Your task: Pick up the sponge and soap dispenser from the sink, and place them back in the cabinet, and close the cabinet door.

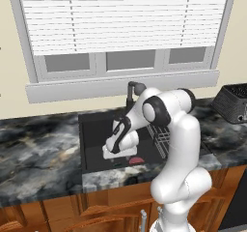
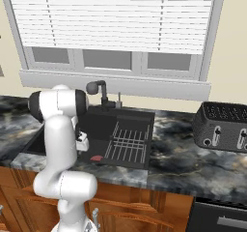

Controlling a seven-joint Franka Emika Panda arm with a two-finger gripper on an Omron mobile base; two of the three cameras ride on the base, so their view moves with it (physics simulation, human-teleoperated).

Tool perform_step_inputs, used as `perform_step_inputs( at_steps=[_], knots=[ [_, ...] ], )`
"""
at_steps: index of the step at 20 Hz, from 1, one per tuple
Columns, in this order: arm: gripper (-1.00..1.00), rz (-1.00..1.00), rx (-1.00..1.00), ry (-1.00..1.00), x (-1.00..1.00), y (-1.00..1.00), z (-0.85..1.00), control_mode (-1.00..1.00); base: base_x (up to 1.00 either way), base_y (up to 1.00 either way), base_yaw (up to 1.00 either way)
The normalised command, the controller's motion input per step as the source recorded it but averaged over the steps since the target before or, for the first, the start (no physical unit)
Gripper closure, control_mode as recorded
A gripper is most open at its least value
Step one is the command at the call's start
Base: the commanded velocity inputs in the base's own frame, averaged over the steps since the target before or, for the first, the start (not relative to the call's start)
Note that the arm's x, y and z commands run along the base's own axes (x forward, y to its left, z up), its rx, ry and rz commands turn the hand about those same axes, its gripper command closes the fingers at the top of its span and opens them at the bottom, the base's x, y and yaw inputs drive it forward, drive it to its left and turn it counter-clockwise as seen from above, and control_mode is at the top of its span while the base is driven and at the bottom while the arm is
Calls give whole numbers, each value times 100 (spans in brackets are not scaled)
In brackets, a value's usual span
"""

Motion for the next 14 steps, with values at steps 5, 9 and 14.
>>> perform_step_inputs(
  at_steps=[5, 9, 14],
  knots=[
    [-100, 0, 0, 0, 0, 0, -14, -100, 0, 0, 0],
    [-100, 0, 0, 0, 0, 0, -14, -100, 0, 0, 0],
    [-100, 0, 0, 0, 0, 0, -16, -100, 0, 0, 0]
  ],
)
